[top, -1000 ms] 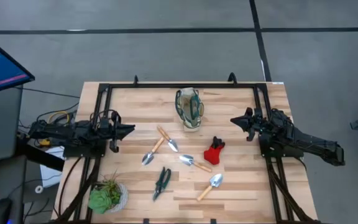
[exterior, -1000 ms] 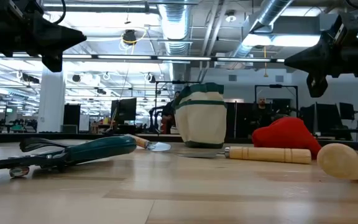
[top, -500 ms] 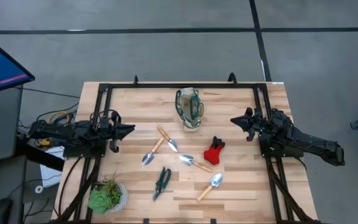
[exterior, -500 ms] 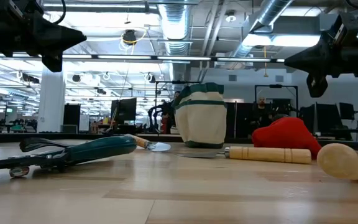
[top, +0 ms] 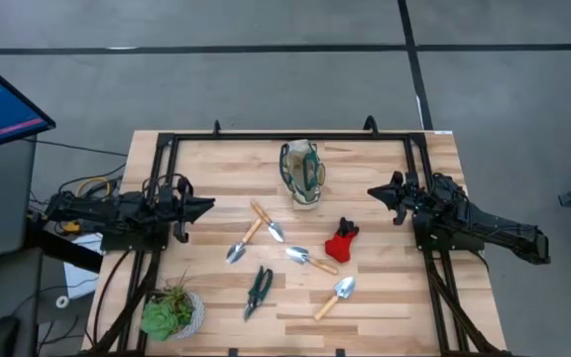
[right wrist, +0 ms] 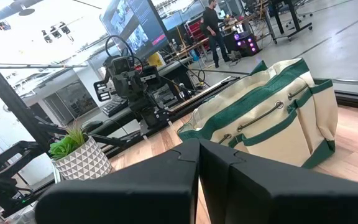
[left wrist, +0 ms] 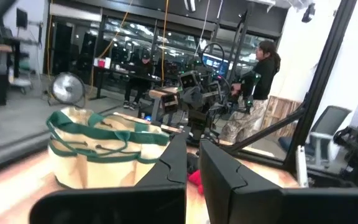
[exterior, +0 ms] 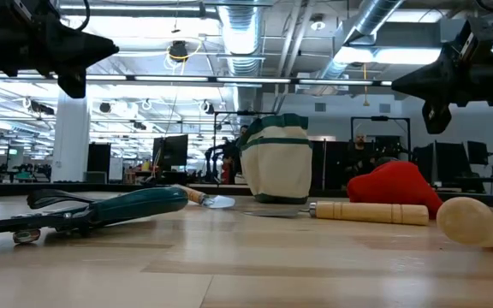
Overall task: Pick & Place Garden tools in Gardening bag
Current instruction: Put the red gloves into the gardening bag
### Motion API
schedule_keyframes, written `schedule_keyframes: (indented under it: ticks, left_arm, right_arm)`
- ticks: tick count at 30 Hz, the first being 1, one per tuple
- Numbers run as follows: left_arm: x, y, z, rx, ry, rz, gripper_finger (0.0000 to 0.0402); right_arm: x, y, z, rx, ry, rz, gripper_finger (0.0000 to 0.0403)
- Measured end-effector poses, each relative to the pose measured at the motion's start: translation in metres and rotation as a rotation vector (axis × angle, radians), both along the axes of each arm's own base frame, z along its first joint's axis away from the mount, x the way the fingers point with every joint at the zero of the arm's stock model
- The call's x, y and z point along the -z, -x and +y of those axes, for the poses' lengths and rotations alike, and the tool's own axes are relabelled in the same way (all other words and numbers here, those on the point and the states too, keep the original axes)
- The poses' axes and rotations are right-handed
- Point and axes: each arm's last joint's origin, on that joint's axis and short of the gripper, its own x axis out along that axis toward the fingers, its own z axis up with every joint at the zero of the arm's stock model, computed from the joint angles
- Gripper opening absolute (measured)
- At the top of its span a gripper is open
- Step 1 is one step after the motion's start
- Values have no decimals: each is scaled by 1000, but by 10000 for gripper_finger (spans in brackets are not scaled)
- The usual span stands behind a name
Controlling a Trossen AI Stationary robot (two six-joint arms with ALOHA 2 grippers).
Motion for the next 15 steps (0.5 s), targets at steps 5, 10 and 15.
schedule_keyframes:
  ticks: [5, 10, 15]
  left_arm:
    - [-1, 0, 0, 23, 150, -35, 8]
    - [-1, 0, 1, 1, 204, -55, 8]
    - [-2, 1, 1, 3, 208, -66, 8]
  right_arm:
    - [0, 0, 0, 0, 0, 1, 0]
    - [0, 0, 0, 0, 0, 1, 0]
    - [0, 0, 0, 0, 1, -2, 0]
